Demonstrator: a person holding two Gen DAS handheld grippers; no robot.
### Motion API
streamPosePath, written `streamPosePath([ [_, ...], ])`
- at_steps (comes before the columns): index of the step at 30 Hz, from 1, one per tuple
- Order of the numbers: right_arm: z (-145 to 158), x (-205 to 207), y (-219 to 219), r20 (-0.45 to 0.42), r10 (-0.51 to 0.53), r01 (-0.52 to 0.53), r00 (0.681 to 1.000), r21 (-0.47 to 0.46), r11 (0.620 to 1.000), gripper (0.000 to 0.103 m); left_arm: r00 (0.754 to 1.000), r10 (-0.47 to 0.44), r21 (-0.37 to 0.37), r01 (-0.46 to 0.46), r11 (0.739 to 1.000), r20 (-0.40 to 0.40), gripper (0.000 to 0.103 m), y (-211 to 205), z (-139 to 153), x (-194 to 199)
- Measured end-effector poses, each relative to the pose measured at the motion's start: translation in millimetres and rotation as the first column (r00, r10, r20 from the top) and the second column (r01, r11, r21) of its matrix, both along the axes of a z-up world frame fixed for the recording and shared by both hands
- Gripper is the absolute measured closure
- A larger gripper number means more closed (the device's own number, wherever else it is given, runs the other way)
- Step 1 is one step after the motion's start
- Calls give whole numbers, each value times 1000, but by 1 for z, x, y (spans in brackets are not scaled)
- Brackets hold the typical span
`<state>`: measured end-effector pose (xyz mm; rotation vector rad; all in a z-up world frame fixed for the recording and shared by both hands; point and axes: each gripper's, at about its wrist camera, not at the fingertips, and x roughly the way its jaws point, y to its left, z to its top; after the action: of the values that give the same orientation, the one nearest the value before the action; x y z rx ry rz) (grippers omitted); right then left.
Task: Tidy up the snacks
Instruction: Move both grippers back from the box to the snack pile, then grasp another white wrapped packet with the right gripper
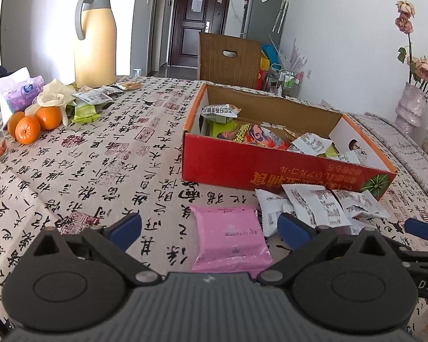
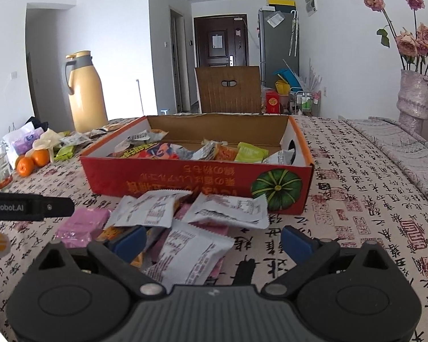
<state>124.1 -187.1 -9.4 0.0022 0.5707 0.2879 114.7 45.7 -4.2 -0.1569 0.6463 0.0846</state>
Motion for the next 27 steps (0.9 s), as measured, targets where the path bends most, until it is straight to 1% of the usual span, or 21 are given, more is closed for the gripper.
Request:
streamPosePath([
  [2,-2,0,2,-5,2,-2,1000,-2,1000,7,1000,2,-2,-2,1000,-4,0,1,-1,-1],
  [4,-3,-1,4,-10,3,-3,1000,-7,1000,11,1000,3,-5,-3,1000,-7,0,1,-1,-1],
  [6,-4,-1,6,-18,2,-2,1000,-10,1000,18,1000,3,-7,-3,1000,-8,0,2,-2,-2],
  [8,-6,0,7,-25,1,-1,1000,-8,1000,21,1000,2,-7,-2,1000,-10,0,2,-2,-2],
  [11,-7,0,10,-35,-3,3,999,-7,1000,36,1000,0,-9,0,1000,-10,0,2,-2,-3],
  [12,-8,0,11,-40,-5,4,999,-7,1000,40,1000,0,-9,-1,1000,-11,0,2,-3,-3],
  [16,-12,0,14,-60,3,-3,998,-12,1000,45,1000,0,-13,0,1000,-19,0,3,-5,-2],
  [19,-15,0,16,-79,11,-13,997,-20,1000,52,1000,-1,-17,0,1000,-29,0,3,-7,-1],
  [20,-16,-1,16,-82,14,-16,997,-20,1000,57,999,-2,-18,2,1000,-32,0,3,-8,-1],
  [21,-17,-2,15,-84,14,-16,996,-18,1000,59,999,-3,-19,2,1000,-34,0,3,-8,0],
  [22,-17,-3,13,-84,14,-15,996,-14,1000,64,999,-3,-20,3,1000,-38,0,3,-9,0],
  [27,-15,-9,4,-67,13,-13,998,1,1000,64,998,-12,-28,11,1000,-61,0,1,-14,5],
])
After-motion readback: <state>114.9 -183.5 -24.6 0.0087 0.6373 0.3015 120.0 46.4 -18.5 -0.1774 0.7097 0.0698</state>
